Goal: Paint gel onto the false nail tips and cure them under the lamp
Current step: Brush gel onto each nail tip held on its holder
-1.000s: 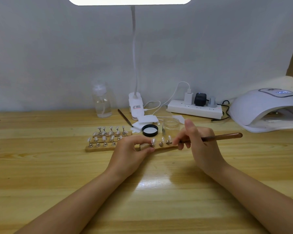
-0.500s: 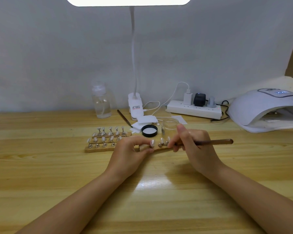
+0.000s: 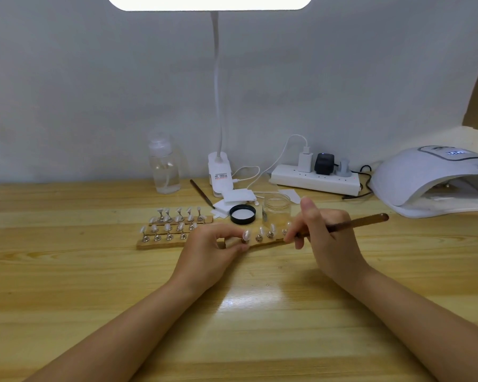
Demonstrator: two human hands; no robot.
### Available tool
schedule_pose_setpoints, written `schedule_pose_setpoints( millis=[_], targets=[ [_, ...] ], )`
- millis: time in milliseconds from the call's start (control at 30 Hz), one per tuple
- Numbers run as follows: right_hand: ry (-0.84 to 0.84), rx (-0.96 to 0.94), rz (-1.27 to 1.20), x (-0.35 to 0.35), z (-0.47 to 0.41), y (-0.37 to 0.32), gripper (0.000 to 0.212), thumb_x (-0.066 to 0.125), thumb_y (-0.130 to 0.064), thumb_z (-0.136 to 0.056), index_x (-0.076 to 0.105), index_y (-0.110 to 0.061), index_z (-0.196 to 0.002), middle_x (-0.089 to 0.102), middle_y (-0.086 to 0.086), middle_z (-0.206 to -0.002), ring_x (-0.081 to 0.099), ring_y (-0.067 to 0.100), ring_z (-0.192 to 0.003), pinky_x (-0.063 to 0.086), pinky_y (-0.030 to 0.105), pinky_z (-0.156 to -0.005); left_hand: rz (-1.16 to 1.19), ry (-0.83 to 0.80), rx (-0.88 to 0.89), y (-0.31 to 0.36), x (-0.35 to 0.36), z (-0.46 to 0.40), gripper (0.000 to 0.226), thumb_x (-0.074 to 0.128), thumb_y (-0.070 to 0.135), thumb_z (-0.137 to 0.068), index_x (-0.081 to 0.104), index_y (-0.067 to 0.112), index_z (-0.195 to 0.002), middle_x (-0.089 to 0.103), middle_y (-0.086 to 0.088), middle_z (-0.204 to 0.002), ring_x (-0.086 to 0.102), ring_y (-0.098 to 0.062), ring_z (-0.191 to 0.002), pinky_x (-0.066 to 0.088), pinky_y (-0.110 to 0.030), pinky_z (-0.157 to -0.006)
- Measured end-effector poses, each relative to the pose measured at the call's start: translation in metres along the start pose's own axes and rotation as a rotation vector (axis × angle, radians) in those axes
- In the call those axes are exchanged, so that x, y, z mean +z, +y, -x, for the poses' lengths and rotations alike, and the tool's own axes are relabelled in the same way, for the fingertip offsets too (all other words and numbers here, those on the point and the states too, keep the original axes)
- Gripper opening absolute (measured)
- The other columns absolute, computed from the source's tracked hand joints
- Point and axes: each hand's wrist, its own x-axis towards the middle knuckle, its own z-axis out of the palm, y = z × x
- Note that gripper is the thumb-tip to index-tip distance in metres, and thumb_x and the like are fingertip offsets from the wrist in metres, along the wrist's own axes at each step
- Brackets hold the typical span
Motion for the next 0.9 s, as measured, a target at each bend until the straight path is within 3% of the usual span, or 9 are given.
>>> schedule_pose_setpoints(
  millis=[167, 267, 367, 467, 633, 767, 900],
  targets=[
    [-0.026, -0.034, 0.114, -0.001, -0.001, 0.002, 0.046, 0.035, -0.044, -0.09, 0.066, -0.025, -0.061, 0.063, -0.005, -0.056, 0.062, 0.012, -0.061, 0.051, 0.034, -0.069, -0.007, 0.0, -0.017, -0.001, 0.0, 0.0, 0.025, 0.073, 0.004, -0.073, 0.07, 0.029, -0.078, 0.067, 0.015, -0.081, 0.059, 0.003, -0.084, 0.048, -0.013, -0.071],
    [-0.012, -0.008, 0.03, -0.001, 0.0, 0.001, 0.052, 0.035, -0.055, -0.083, 0.064, -0.024, -0.053, 0.057, -0.006, -0.045, 0.056, 0.007, -0.048, 0.043, 0.014, -0.057, -0.023, 0.009, -0.013, 0.0, 0.0, 0.0, 0.029, 0.074, 0.007, -0.073, 0.067, 0.035, -0.075, 0.067, 0.016, -0.08, 0.06, 0.002, -0.084, 0.05, -0.022, -0.075],
    [0.085, -0.025, -0.077, -0.006, -0.003, -0.001, 0.056, 0.032, -0.051, -0.082, 0.064, -0.018, -0.051, 0.054, -0.001, -0.042, 0.052, 0.005, -0.043, 0.036, 0.006, -0.052, -0.028, 0.0, -0.023, 0.0, 0.0, 0.0, 0.028, 0.073, 0.009, -0.074, 0.067, 0.036, -0.076, 0.067, 0.015, -0.081, 0.06, -0.001, -0.085, 0.052, -0.03, -0.078],
    [0.144, -0.019, -0.093, -0.014, -0.006, 0.003, 0.056, 0.032, -0.051, -0.082, 0.065, -0.016, -0.053, 0.058, 0.003, -0.047, 0.054, 0.006, -0.047, 0.036, 0.007, -0.054, -0.025, -0.004, -0.032, 0.0, -0.001, 0.0, 0.028, 0.073, 0.009, -0.074, 0.067, 0.036, -0.077, 0.068, 0.013, -0.082, 0.061, -0.004, -0.086, 0.052, -0.034, -0.08],
    [0.056, 0.002, -0.015, -0.016, -0.005, 0.01, 0.053, 0.033, -0.054, -0.081, 0.064, -0.021, -0.054, 0.058, -0.002, -0.048, 0.057, 0.007, -0.053, 0.043, 0.013, -0.06, -0.035, -0.002, -0.03, 0.0, 0.0, 0.0, 0.029, 0.073, 0.01, -0.074, 0.066, 0.037, -0.077, 0.067, 0.014, -0.082, 0.06, -0.003, -0.085, 0.051, -0.028, -0.079],
    [0.07, 0.011, 0.003, -0.016, -0.006, 0.009, 0.057, 0.03, -0.056, -0.08, 0.061, -0.021, -0.048, 0.055, -0.003, -0.042, 0.053, 0.007, -0.046, 0.039, 0.01, -0.054, -0.049, -0.003, -0.029, -0.001, 0.0, 0.0, 0.03, 0.073, 0.01, -0.075, 0.065, 0.039, -0.076, 0.067, 0.016, -0.081, 0.06, -0.003, -0.086, 0.05, -0.023, -0.078],
    [0.085, -0.022, 0.0, -0.016, -0.005, 0.008, 0.052, 0.034, -0.05, -0.084, 0.064, -0.02, -0.053, 0.056, -0.003, -0.045, 0.056, 0.007, -0.051, 0.041, 0.011, -0.057, -0.044, -0.009, -0.038, -0.002, 0.0, 0.0, 0.025, 0.072, 0.01, -0.075, 0.068, 0.035, -0.079, 0.067, 0.014, -0.083, 0.06, -0.003, -0.086, 0.052, -0.027, -0.08]
  ],
)
